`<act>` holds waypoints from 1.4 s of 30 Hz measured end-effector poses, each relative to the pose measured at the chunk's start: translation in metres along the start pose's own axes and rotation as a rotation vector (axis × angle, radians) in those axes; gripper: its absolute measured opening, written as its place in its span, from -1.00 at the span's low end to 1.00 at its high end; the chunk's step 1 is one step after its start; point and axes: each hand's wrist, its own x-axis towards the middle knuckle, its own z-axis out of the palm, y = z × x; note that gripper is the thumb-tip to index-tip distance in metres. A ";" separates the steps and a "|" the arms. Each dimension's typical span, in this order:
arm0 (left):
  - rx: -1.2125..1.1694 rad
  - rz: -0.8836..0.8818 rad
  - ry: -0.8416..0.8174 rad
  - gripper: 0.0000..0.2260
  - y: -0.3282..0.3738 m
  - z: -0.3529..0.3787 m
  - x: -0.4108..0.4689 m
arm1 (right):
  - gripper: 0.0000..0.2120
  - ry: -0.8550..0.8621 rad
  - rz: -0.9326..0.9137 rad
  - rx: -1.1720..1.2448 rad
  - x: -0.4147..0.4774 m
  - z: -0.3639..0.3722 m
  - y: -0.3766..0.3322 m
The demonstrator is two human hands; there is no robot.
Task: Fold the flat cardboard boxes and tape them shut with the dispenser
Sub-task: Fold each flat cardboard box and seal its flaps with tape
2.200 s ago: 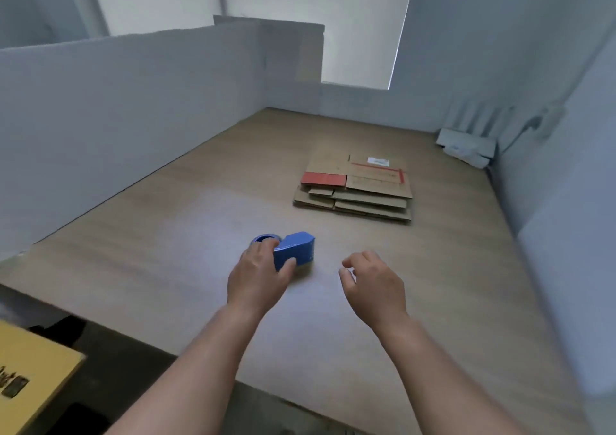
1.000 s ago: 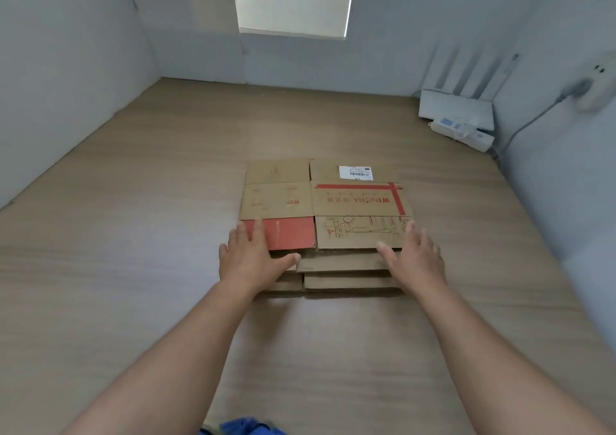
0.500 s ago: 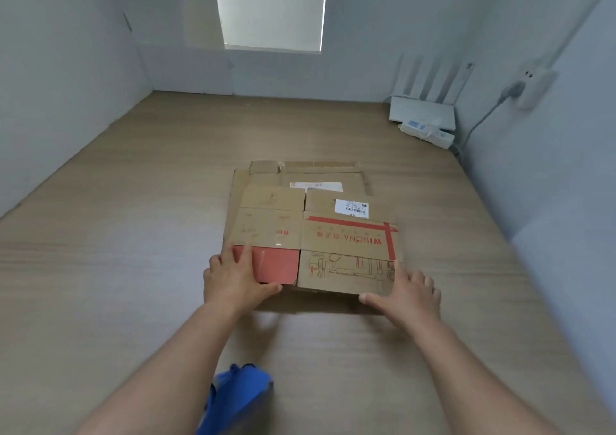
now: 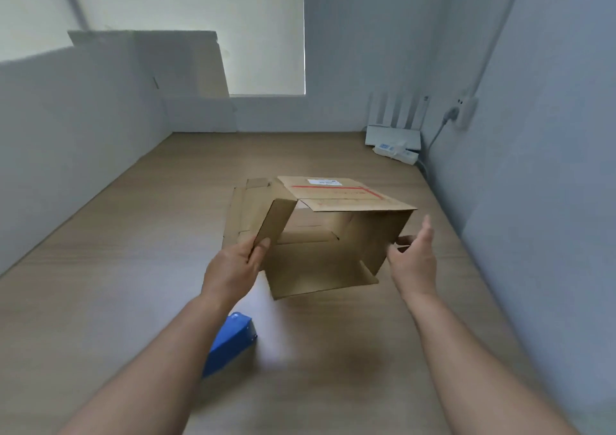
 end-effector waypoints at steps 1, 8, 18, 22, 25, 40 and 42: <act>-0.097 0.013 0.008 -0.70 0.008 -0.003 -0.005 | -0.39 -0.004 0.008 -0.033 0.003 -0.003 0.000; -0.503 0.016 0.006 -0.84 0.052 -0.025 -0.036 | -0.88 -0.169 -0.080 -0.227 0.001 -0.026 -0.010; 0.182 -0.241 -0.014 -0.77 0.075 -0.044 -0.062 | -0.93 -0.105 -0.310 -0.474 -0.008 -0.069 -0.061; 0.178 -0.242 -0.191 -0.76 0.074 -0.019 -0.074 | -0.79 -0.323 -0.146 -0.380 -0.017 -0.069 -0.042; 0.013 -0.233 -0.220 -0.57 0.061 -0.007 -0.084 | -0.62 -0.567 0.031 0.027 -0.027 -0.072 -0.019; -0.430 -0.051 -0.580 -0.24 0.021 -0.028 -0.110 | -0.20 -0.980 -0.125 0.105 -0.065 -0.091 0.011; -0.530 -0.120 -0.527 -0.56 0.020 -0.023 -0.108 | -0.26 -0.926 -0.109 0.091 -0.066 -0.090 0.008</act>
